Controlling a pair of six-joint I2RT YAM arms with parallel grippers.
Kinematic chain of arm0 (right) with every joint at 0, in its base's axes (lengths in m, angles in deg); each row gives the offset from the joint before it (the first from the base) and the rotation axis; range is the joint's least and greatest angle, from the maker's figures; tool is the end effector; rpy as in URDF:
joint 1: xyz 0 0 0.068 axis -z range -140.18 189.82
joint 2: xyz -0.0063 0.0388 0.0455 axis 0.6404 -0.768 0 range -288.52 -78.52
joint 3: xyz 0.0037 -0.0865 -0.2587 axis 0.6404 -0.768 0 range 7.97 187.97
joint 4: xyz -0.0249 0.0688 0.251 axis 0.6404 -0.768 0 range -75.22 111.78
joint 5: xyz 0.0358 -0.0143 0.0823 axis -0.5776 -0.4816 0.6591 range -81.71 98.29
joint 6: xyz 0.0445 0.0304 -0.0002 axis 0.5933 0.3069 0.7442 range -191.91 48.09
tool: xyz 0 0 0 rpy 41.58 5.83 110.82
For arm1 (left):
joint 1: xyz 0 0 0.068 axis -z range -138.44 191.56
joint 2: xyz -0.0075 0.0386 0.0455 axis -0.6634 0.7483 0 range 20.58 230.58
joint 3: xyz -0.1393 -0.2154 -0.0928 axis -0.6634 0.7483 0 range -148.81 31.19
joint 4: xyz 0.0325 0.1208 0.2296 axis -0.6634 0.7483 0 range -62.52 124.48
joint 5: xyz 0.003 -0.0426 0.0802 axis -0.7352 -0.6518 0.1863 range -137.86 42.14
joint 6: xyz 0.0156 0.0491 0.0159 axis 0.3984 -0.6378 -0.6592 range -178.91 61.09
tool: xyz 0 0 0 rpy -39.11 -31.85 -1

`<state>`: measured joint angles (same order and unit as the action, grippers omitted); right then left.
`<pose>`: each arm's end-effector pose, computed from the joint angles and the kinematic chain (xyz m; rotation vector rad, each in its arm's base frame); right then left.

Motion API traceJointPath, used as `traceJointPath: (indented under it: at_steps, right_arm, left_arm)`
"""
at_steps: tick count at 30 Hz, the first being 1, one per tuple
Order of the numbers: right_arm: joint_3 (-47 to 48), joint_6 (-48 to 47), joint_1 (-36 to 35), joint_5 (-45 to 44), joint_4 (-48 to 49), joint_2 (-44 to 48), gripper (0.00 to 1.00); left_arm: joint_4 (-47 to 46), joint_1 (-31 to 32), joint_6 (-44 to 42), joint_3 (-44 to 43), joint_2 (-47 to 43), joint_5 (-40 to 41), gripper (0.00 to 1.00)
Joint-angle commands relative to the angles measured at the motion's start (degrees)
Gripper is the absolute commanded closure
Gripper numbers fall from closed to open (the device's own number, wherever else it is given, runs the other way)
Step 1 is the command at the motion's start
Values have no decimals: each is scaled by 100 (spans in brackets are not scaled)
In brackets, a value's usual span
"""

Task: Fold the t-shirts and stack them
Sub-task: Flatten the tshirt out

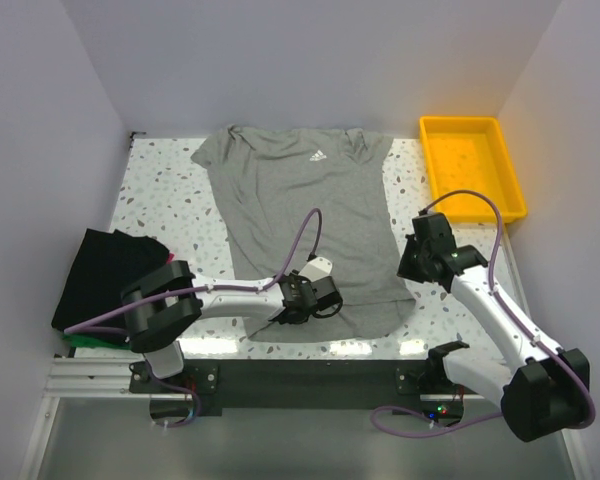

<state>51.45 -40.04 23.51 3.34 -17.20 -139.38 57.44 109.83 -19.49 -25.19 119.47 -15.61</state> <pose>0.1965 0.0542 0.2371 0.3800 2.5350 0.2150 0.1337 -0.2840 0.1538 0.5169 2.4588 0.1156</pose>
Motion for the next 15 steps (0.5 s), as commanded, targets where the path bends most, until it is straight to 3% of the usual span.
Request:
traceJointPath:
  at_steps: [1, 15]
  right_arm:
    - [55, -59, 23, -6, 57, 153, 96]
    - [-15, -59, 32, 20, 40, 162, 96]
  left_arm:
    - [-95, 11, 57, 48, -54, 176, 61]
    - [1, 2, 277, 356, -423, 194, 74]
